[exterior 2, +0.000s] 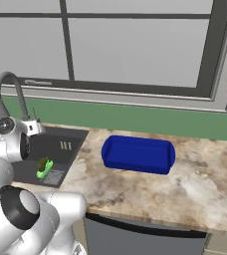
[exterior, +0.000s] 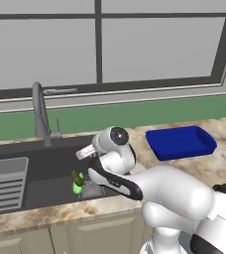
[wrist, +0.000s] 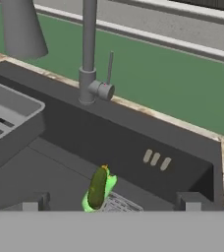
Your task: Pick up all produce items and place them in the sink. Turn on the sink faucet to wash them. Then turn the sink off and put them in the tray.
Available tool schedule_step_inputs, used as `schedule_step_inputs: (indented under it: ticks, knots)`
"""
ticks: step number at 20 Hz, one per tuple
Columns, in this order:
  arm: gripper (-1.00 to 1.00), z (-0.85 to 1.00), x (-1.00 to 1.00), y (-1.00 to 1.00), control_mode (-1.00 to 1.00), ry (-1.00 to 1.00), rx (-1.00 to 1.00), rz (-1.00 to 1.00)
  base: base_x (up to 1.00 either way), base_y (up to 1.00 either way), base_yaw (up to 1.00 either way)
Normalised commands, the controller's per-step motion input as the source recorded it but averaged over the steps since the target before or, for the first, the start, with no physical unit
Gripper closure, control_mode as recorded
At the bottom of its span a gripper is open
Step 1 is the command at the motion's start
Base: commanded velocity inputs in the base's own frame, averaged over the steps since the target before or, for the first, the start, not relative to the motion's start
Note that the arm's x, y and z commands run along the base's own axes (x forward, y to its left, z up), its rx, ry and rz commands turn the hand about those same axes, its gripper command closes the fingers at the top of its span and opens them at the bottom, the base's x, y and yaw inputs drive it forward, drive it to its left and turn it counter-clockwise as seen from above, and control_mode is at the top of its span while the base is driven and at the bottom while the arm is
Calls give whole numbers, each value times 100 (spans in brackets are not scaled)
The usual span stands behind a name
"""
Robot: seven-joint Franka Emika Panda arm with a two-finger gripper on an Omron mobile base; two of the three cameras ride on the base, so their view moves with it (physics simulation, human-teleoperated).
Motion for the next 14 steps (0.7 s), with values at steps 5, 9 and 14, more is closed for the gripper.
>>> schedule_step_inputs:
  ticks: [5, 9, 14]
  knots:
    - [-100, 0, 0, 0, -100, -9, 0, 0, 0, 0, 0]
    - [-100, 0, 0, 0, -100, -10, 0, 0, 0, 0, 0]
    - [-100, 9, 3, 6, -100, -11, -1, 0, 0, 0, 0]
